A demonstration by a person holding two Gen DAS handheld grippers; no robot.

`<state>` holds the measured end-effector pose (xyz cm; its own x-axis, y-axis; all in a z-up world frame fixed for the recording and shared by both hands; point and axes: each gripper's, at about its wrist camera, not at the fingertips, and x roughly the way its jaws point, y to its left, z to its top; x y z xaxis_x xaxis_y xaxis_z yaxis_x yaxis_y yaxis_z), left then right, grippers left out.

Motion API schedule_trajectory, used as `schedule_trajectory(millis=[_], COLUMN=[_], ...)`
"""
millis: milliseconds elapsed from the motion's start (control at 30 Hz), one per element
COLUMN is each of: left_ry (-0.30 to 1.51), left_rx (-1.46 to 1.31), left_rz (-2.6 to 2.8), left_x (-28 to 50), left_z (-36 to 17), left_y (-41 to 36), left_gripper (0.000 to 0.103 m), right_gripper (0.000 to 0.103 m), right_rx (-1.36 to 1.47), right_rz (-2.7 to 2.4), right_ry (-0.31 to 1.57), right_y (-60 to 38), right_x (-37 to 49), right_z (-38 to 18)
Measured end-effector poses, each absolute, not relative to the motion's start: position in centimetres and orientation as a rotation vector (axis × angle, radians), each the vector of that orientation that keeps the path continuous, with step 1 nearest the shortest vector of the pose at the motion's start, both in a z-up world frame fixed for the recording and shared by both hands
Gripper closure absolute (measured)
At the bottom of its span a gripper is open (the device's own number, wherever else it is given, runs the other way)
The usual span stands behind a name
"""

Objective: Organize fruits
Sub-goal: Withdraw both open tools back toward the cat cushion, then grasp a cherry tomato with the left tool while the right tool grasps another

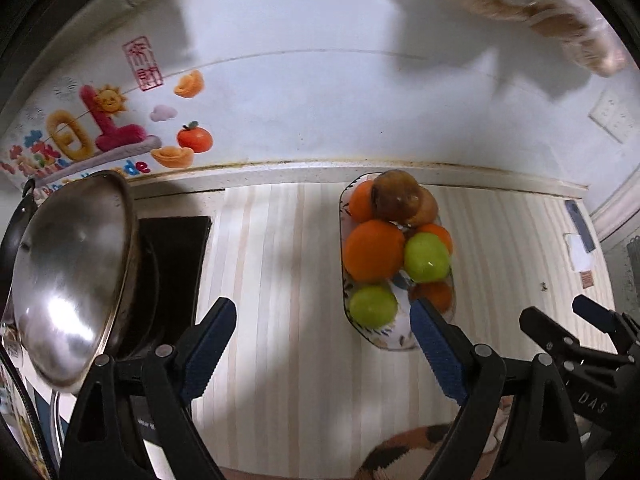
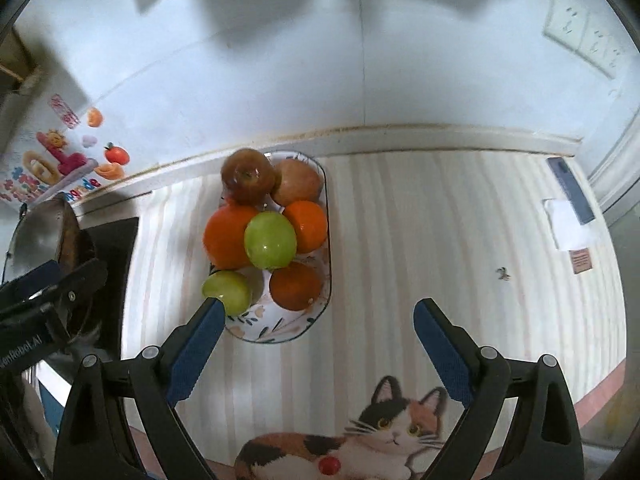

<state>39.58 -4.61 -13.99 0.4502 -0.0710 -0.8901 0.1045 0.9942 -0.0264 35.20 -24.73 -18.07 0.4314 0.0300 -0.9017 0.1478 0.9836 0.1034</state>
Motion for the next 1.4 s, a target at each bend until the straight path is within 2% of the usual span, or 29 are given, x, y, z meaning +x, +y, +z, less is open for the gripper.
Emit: schedule_trajectory(millis=[500,967,1133,1400], left_ry=[0.985,0.947,1.018,1.219], left_rx=[0.005,-0.014,0.002,0.127], left_rz=[-0.16,-0.182,-0.201,-0.173], left_x=[30.7,27.8,28.2,28.8], left_z=[-7.6,-5.6,-8.2,-16.8], left_y=[-4.6,-4.4,-5.2,-7.3], left_gripper=[0.014,0.014,0.009,0.009], right_gripper=[0.006,0.006,0.006,0.006], right_rx=[0.148,0.206,0.258,0.312], right_rz=[-0.039,-0.028,-0.031,-0.013], right_ry=[0.966,0.9,1.001,1.382], right_y=[-23.6,-23.3,-24.7,-25.5], right_x=[25.7,22.1,22.4,21.9], right_z=[-9.1,-6.1,-9.5,-23.9])
